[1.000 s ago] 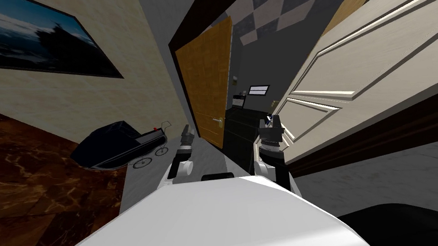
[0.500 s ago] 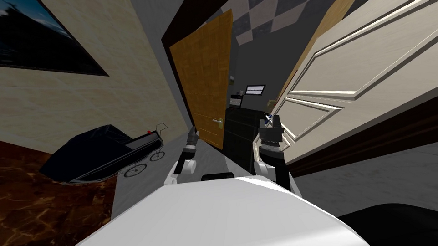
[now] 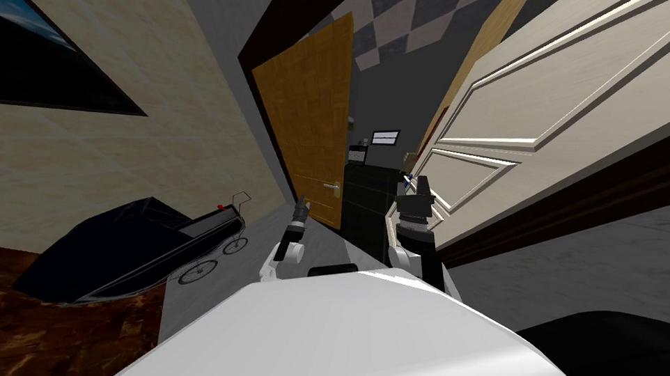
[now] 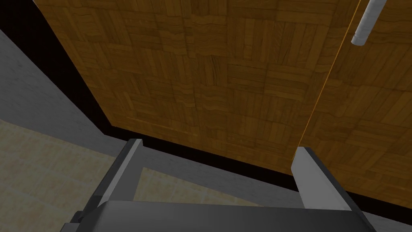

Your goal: Push the door open

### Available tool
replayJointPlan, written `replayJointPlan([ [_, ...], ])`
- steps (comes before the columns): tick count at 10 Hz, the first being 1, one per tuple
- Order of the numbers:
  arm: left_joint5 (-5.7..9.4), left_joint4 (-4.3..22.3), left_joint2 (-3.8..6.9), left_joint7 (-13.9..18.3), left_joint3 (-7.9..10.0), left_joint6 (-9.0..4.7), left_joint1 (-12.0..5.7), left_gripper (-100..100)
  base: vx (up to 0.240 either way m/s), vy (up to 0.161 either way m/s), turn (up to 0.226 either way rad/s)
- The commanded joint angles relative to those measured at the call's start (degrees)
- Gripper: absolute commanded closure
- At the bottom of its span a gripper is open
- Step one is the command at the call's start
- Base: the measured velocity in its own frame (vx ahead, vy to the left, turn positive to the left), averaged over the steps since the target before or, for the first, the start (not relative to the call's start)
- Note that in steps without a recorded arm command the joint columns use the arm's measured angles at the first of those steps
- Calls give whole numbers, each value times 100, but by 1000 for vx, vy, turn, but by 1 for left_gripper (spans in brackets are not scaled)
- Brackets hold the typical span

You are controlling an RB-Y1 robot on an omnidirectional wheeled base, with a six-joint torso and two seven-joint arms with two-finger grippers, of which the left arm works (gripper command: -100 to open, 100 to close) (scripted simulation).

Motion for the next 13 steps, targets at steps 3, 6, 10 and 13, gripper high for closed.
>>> replayJointPlan([
  [3, -15, 550, 58, 111, -230, 66, -248, -100, 73, 96, -138],
  [6, -29, 977, 87, 193, -408, 137, -461, -100, 74, 110, -113],
  [10, -46, 1500, 117, 294, -626, 225, -723, -100, 70, 94, -111],
  [13, -60, 1951, 137, 381, -813, 301, -949, -100, 63, 92, -121],
])
